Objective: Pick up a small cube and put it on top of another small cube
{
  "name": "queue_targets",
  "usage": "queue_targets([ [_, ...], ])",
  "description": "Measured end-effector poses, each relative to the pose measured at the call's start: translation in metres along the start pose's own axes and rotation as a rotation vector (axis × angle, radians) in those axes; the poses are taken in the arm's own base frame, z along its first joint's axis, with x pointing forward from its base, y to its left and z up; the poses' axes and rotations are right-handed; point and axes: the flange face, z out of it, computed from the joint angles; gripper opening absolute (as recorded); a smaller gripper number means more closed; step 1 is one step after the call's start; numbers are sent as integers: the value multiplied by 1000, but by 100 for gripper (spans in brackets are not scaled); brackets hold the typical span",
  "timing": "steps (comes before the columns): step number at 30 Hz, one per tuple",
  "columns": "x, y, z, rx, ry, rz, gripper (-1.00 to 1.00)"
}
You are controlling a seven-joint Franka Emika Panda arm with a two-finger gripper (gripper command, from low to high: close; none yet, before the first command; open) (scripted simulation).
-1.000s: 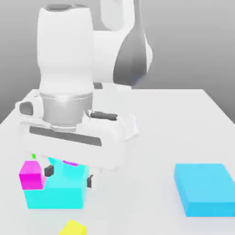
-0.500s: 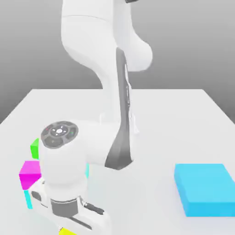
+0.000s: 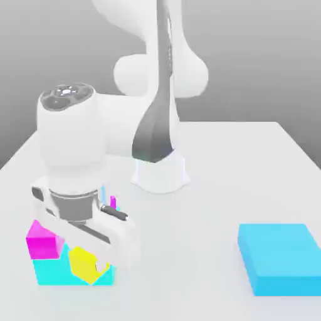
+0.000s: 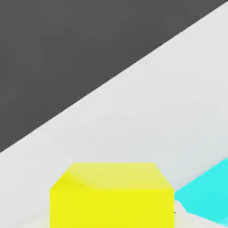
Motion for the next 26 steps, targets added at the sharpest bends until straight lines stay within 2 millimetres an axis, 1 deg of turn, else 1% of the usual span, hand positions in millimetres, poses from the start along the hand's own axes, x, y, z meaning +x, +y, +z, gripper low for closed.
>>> queue_targets([
  [4, 1, 36, -26, 0, -1, 77, -100],
  [8, -3, 72, -46, 1, -1, 149, -100],
  [12, -8, 109, -60, 1, -2, 226, -100],
  [16, -15, 146, -67, 2, -4, 302, -100],
  [18, -15, 151, -53, 2, -4, 316, -100],
  [22, -16, 153, -12, 1, -2, 320, -100],
  [23, -16, 153, -5, 1, -2, 320, 100],
  [26, -16, 153, -5, 1, -2, 320, 100],
])
